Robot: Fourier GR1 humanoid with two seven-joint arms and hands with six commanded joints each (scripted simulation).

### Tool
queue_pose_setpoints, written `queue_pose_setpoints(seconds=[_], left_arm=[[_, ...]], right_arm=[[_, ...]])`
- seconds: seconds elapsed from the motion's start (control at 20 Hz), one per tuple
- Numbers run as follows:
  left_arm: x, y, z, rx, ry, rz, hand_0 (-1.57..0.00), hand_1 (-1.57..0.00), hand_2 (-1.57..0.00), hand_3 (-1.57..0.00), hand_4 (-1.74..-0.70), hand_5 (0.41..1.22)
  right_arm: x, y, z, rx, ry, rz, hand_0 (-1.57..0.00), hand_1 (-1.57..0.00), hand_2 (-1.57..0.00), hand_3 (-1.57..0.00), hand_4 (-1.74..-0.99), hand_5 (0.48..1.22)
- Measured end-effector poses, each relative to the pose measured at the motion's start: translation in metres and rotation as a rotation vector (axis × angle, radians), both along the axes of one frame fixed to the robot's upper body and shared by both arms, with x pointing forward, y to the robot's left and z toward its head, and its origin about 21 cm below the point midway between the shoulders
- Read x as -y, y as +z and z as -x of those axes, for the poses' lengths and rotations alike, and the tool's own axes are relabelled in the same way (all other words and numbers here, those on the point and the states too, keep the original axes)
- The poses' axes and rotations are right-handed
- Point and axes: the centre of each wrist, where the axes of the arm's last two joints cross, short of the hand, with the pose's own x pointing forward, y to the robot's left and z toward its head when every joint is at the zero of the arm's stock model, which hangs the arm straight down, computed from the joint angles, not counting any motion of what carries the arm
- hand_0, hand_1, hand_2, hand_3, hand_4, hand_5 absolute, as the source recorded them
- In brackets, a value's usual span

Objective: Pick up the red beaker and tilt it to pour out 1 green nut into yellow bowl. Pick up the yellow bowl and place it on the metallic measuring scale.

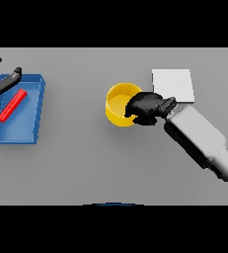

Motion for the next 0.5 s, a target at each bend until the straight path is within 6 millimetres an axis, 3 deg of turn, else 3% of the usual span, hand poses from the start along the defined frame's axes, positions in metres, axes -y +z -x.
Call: queue_pose_setpoints(seconds=[0.2, 0.35, 0.5], left_arm=[[-0.005, -0.001, -0.001, 0.003, 0.001, 0.021, 0.0, 0.0, 0.0, 0.0, -0.79, 0.702], [0.001, 0.001, -0.002, 0.011, -0.002, 0.048, 0.0, 0.0, 0.0, 0.0, -0.8, 0.704], [-0.004, 0.006, 0.0, 0.01, 0.006, 0.048, 0.0, 0.0, 0.0, 0.0, -0.81, 0.71]], right_arm=[[0.008, 0.022, 0.005, 0.038, -0.034, 0.008, -1.56, -1.56, -1.45, -1.2, -1.738, 1.219], [0.002, 0.024, 0.012, 0.059, -0.058, 0.018, -1.57, -1.57, -1.51, -1.18, -1.739, 1.219], [0.011, 0.038, 0.01, 0.092, -0.115, 0.011, -1.54, -1.57, -1.49, -1.19, -1.74, 1.22]])
